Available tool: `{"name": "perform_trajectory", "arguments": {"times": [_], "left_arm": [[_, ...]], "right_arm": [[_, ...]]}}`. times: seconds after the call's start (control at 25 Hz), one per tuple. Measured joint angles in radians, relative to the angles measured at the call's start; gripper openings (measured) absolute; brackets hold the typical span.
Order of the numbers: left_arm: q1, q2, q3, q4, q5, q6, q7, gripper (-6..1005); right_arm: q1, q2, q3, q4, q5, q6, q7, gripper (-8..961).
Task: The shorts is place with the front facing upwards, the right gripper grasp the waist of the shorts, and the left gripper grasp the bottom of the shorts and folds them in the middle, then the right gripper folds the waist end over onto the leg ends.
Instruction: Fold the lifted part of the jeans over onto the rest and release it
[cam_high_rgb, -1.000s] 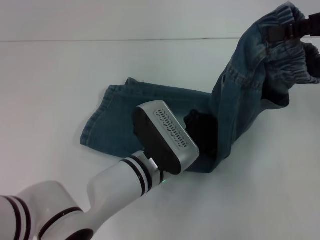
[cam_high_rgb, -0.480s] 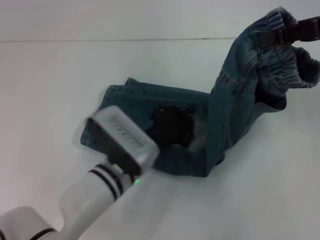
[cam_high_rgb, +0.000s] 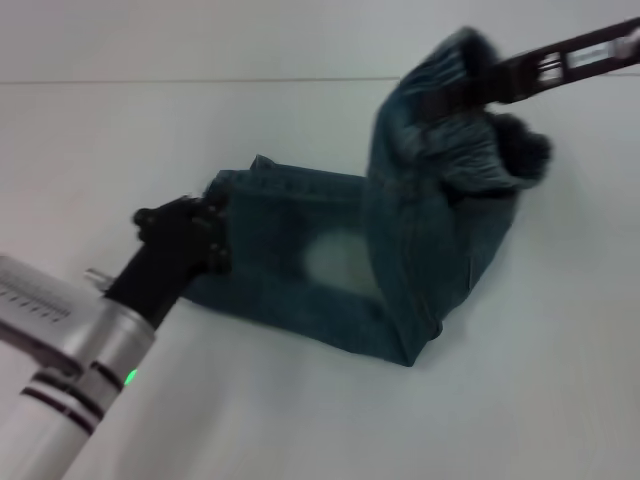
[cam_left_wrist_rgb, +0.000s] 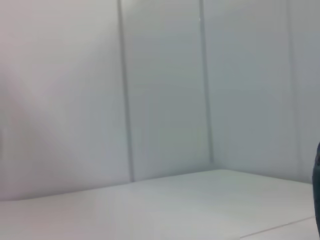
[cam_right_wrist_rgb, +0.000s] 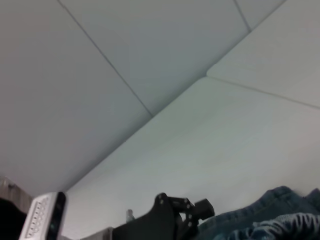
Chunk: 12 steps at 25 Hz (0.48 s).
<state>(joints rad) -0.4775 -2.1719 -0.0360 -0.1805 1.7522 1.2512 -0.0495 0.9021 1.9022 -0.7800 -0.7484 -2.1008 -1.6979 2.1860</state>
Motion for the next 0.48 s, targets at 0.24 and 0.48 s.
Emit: {"name": "perform_trajectory", "arguments": {"times": [0.24,0.48], "left_arm": [[0.075,-0.001,-0.066,0.033,-0.001,0.053,0.002,1],[0.130,-0.001,-0.134,0.039,-0.002,0.067,0.000,0]], "right_arm": [[0.094,0.046,-0.140,0.059,-0.003,0.118,-0.007,189],[0.198,0.107,-0.235,0.125,-0.065,0.229,-0.005,217]]}}
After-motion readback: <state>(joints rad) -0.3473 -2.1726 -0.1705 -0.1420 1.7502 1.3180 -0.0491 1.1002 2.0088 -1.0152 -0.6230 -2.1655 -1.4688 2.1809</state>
